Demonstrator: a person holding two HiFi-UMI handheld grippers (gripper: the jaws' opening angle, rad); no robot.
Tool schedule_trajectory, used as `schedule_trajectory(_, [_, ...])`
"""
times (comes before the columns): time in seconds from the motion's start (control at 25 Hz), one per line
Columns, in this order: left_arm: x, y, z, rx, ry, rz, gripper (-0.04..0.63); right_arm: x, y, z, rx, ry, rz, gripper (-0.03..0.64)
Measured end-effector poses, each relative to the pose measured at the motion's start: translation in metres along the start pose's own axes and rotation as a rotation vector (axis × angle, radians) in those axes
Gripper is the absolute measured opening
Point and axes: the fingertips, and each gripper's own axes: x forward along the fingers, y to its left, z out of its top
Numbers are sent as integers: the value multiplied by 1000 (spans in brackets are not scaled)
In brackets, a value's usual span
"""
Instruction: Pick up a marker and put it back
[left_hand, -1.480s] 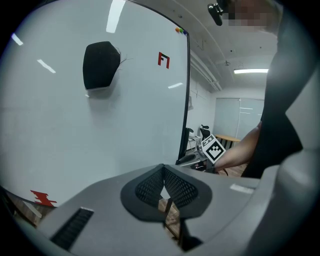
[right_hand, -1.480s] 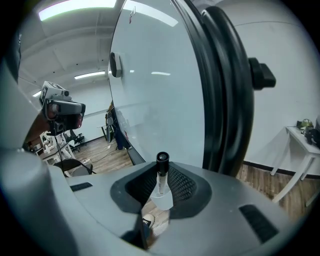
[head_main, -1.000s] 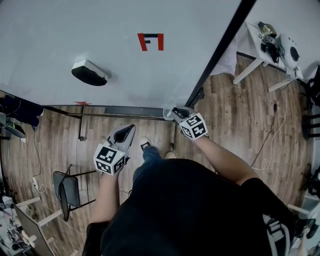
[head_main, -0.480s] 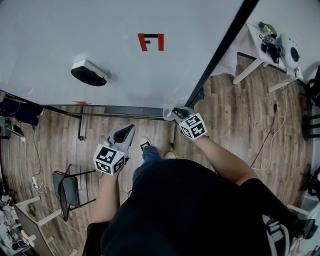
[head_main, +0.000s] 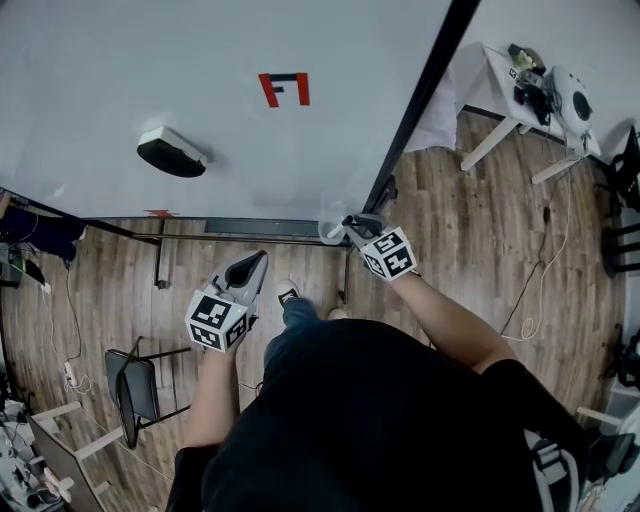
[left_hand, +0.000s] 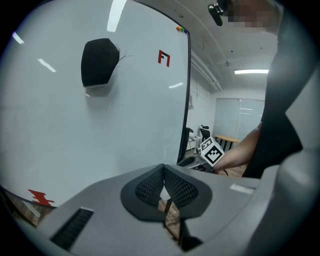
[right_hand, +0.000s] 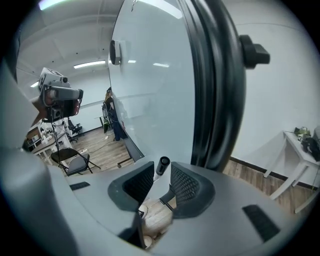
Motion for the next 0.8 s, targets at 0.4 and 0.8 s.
schedule_trajectory(0.4, [3,-15,7,23,-11,-20,11,-41,4,8,15,-59,-5,104])
schedule_trajectory(0.8, [4,-31,13,50,-22,-44,11,-87,14,29,44,-148,-3,101])
